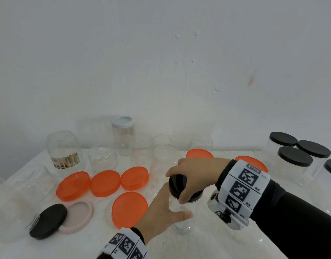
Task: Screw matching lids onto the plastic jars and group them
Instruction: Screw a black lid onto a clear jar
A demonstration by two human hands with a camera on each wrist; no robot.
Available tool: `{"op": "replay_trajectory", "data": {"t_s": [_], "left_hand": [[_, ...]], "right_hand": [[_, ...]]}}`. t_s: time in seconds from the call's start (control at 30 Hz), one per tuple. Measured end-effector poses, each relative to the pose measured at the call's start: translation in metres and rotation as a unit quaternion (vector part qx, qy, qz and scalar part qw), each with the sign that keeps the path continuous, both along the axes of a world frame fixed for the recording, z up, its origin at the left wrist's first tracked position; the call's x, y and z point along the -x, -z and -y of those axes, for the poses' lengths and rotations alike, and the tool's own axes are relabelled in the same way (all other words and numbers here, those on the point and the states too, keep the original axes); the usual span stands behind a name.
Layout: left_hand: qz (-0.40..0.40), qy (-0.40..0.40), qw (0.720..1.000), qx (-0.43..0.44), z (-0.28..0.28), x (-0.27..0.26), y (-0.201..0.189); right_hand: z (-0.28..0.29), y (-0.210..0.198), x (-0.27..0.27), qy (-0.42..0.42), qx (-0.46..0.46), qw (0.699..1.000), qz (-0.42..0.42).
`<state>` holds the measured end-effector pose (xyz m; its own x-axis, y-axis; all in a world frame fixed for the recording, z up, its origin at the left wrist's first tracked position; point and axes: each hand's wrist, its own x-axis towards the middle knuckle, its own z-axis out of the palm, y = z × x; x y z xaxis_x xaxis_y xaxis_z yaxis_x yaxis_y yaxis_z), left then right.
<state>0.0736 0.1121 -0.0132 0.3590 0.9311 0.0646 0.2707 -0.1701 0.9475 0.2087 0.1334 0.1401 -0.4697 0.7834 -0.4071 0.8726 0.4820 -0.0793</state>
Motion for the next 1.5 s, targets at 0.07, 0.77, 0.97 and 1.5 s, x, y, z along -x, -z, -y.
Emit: {"op": "replay_trajectory", "data": {"t_s": [0.07, 0.77, 0.97, 1.5], "left_hand": [[0.004, 0.001, 1.000, 0.001, 0.000, -0.001, 0.000], [0.010, -0.004, 1.000, 0.000, 0.000, -0.001, 0.003], [0.009, -0.005, 1.000, 0.000, 0.002, 0.000, 0.003], [0.008, -0.003, 1.000, 0.000, 0.002, -0.002, 0.001]], "right_hand": [[0.000, -0.004, -0.001, -0.013, 0.020, 1.000, 0.003], [0.001, -0.003, -0.002, -0.007, 0.023, 1.000, -0.011], [0.000, 0.000, -0.001, -0.008, 0.000, 1.000, -0.009], [-0.001, 0.002, 0.000, -0.020, 0.011, 0.999, -0.034]]}}
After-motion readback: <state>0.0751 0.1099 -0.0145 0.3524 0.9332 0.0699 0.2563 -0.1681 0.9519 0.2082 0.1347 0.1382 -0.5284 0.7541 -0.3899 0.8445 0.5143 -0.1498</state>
